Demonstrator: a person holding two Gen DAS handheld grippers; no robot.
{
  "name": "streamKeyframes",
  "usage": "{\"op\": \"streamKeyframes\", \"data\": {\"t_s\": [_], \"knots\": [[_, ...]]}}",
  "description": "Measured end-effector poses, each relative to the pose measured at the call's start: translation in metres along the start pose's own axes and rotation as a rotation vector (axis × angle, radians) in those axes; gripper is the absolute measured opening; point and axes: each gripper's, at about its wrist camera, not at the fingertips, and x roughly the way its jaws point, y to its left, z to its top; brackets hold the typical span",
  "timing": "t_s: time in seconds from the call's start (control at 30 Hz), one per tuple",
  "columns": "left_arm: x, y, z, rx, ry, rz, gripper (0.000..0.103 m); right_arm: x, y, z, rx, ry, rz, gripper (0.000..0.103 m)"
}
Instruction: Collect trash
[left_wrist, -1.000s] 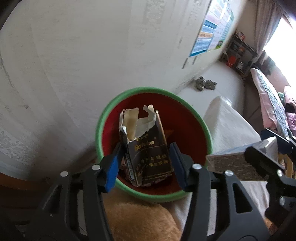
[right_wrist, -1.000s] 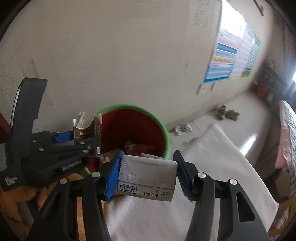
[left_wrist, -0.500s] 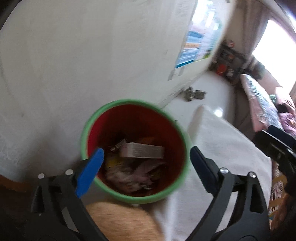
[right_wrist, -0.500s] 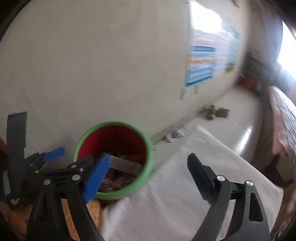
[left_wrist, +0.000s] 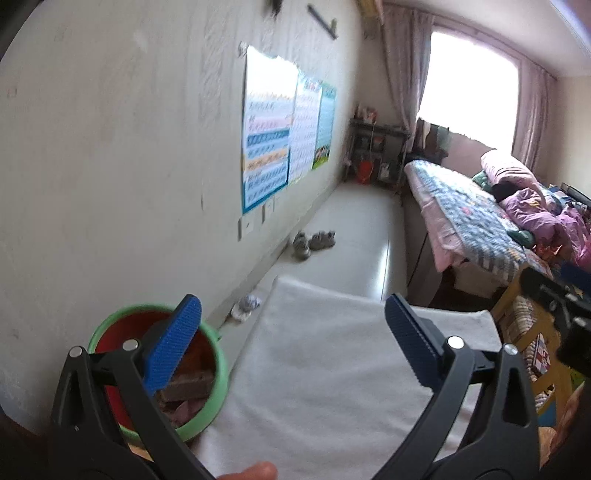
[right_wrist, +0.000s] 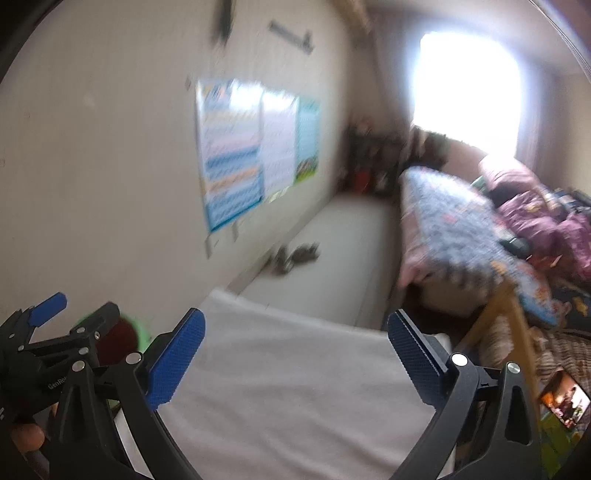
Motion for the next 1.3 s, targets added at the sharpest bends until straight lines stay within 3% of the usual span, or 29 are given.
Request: {"op": "streamKeyframes", "data": {"t_s": [0.07,0.2,0.3,0.47,0.7,1.3], "knots": [[-0.007,-0.007,0.000,-0.002,-0.031,-0.014,0.097,-0.009,-0.010,-0.002,0.020,-0.049,-0.049,0.096],[-0.014,-0.018,0.002,-0.003,-0.039,-0.030,0.097,0.000,-0.027,-0.006,0.072,0.027,-0.097,0.096],[-0.015,-0.021,0.003,0.002,-0.029,0.004,0.097,-0.005,-0.031,-0.012,0.115,-0.015,-0.150,0.096],[-0.018,-0.023,-0.001,0.012,-0.060,0.078,0.097,-0.009,-0.032,-0.014,0.123,0.011,-0.126,0.096],[-0.020,-0.024,-0.002,-0.008,-0.039,0.037,0.097,-0.010,-0.031,-0.016,0.118,0.027,-0.123,0.096],[-0.018,-0.019,-0.004,-0.016,-0.007,0.023,0.097,-0.009,-0.027,-0.020,0.104,0.042,-0.121,0.096]]}}
